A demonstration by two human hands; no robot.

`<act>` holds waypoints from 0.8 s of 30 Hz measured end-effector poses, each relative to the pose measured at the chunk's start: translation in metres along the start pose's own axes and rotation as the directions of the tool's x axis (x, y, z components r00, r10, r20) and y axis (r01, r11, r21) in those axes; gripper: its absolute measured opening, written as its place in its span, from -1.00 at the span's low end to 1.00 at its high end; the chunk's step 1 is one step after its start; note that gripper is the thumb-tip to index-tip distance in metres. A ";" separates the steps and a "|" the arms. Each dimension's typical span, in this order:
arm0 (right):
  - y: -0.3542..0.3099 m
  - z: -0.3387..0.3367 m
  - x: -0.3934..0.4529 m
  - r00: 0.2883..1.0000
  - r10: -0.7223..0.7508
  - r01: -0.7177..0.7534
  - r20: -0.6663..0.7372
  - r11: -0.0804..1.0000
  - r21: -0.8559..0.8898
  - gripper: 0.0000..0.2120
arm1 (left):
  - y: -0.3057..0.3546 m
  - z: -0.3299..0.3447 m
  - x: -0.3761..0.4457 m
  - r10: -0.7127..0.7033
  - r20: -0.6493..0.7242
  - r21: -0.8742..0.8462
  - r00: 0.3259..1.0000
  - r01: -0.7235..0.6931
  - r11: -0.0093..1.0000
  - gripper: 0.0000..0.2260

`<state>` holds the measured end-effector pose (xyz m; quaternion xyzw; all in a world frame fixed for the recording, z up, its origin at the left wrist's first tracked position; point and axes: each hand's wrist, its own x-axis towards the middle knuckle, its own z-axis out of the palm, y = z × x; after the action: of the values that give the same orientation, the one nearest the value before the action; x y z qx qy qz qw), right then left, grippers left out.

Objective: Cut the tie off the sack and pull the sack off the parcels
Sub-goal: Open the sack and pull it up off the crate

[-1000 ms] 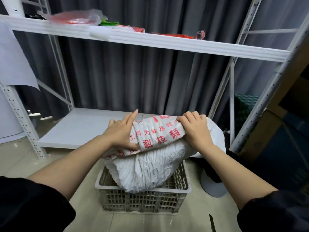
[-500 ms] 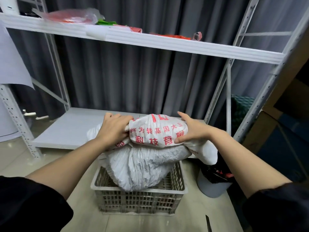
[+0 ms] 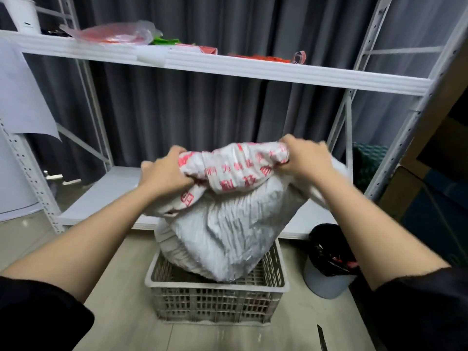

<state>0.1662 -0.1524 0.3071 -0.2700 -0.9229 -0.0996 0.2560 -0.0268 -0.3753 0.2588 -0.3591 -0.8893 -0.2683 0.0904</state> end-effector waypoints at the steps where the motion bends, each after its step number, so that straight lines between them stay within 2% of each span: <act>1: 0.006 -0.016 0.009 1.000 0.010 -0.010 0.006 1.000 0.007 -0.52 | 0.006 -0.011 0.005 -0.017 -0.021 -0.044 1.000 0.016 0.999 -0.53; 5: 0.010 -0.032 0.015 1.000 -0.019 0.019 -0.003 0.998 -0.065 -0.50 | 0.019 -0.027 0.011 0.022 0.016 0.009 1.000 -0.022 1.000 -0.58; 8: 0.010 -0.031 0.010 0.983 0.032 -0.033 -0.180 0.999 -0.006 -0.55 | 0.026 -0.030 0.014 0.085 -0.201 -0.041 0.976 -0.095 0.995 -0.65; 10: 0.008 -0.035 0.006 0.981 0.036 -0.042 -0.192 0.999 -0.026 -0.59 | 0.031 -0.032 0.010 0.065 -0.191 -0.068 0.979 -0.079 0.994 -0.66; 14: 0.007 -0.039 0.000 0.929 -0.005 -0.010 -0.370 0.999 -0.039 -0.60 | 0.032 -0.031 0.008 0.120 -0.363 -0.054 0.924 -0.149 0.987 -0.69; 16: 0.009 -0.039 -0.002 0.865 -0.008 -0.001 -0.502 1.000 -0.018 -0.60 | 0.030 -0.032 0.009 0.163 -0.464 0.004 0.871 -0.182 0.983 -0.67; 18: 0.009 -0.031 -0.009 0.744 -0.036 -0.014 -0.667 0.997 -0.070 -0.64 | 0.024 -0.029 0.004 0.185 -0.559 0.016 0.809 -0.212 0.977 -0.61; 19: 0.010 -0.023 -0.012 0.691 -0.057 -0.019 -0.721 0.995 -0.098 -0.62 | 0.019 -0.023 0.002 0.198 -0.586 0.031 0.786 -0.222 0.975 -0.56; 20: 0.010 -0.013 -0.015 0.673 -0.075 -0.014 -0.736 0.993 -0.113 -0.57 | 0.013 -0.017 0.000 0.214 -0.575 0.064 0.790 -0.217 0.974 -0.53; 22: 0.009 0.011 -0.023 0.760 -0.100 0.031 -0.642 0.993 -0.117 -0.49 | 0.004 -0.002 -0.002 0.216 -0.450 0.148 0.866 -0.166 0.975 -0.53; 24: 0.009 0.030 -0.031 0.838 -0.072 0.032 -0.541 0.996 -0.084 -0.49 | 0.000 0.009 -0.002 0.230 -0.355 0.239 0.906 -0.150 0.959 -0.57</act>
<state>0.1812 -0.1493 0.2655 -0.2146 -0.8154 -0.2120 0.4941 -0.0254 -0.3716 0.2503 -0.3743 -0.8385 -0.2290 0.3229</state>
